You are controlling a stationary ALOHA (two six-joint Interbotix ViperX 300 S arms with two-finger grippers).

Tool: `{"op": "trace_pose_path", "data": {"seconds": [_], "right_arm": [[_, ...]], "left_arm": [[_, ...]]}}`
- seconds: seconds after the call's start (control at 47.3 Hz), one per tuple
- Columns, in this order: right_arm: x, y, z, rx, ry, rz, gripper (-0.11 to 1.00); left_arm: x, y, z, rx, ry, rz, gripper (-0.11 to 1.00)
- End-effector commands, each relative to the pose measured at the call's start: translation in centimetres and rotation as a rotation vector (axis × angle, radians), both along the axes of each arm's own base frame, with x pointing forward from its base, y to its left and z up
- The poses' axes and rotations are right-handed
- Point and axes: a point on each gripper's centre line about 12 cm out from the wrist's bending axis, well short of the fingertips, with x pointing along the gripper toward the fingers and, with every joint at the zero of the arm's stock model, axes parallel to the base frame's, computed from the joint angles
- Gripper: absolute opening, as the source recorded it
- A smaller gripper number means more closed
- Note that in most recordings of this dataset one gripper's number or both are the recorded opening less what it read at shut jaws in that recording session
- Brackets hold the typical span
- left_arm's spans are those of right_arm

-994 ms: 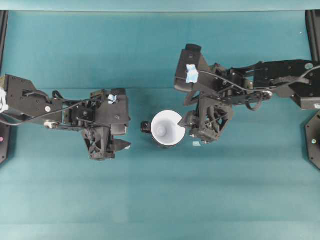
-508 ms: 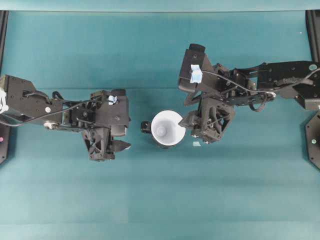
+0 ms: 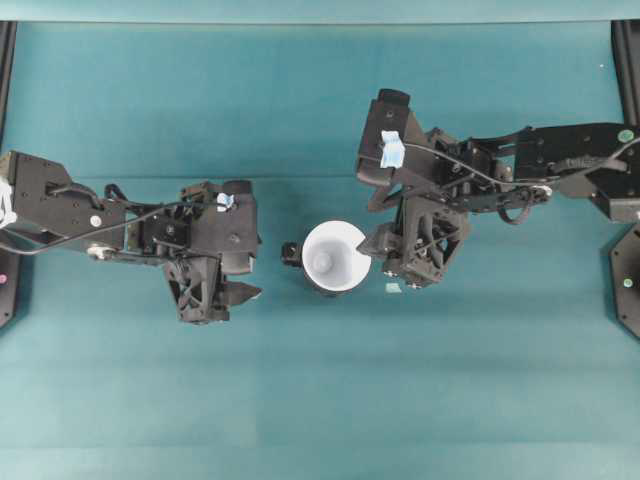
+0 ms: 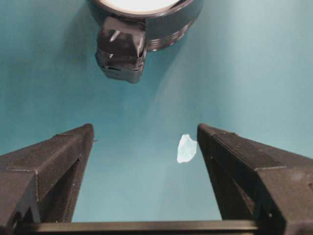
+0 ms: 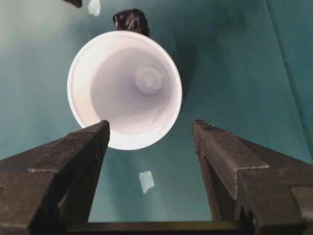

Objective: Put a paper cup into the cup holder on your left arm.

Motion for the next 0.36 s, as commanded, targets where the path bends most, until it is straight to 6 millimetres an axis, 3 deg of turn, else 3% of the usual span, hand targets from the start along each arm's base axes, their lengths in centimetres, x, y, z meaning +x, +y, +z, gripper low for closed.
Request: {"op": "trace_pose_path", "data": {"seconds": [0.0,0.338], "right_arm": [[0.0,0.1,1.13,-0.007,-0.035,0.004,0.72],[-0.38,0.14,0.72,-0.004,-0.024,0.002,0.72]], "left_arm": [[0.23,-0.1,0.59,0.001,-0.021,-0.003,0.9],[0.14,-0.1,0.5,0.001,-0.018,-0.003,0.9]]}}
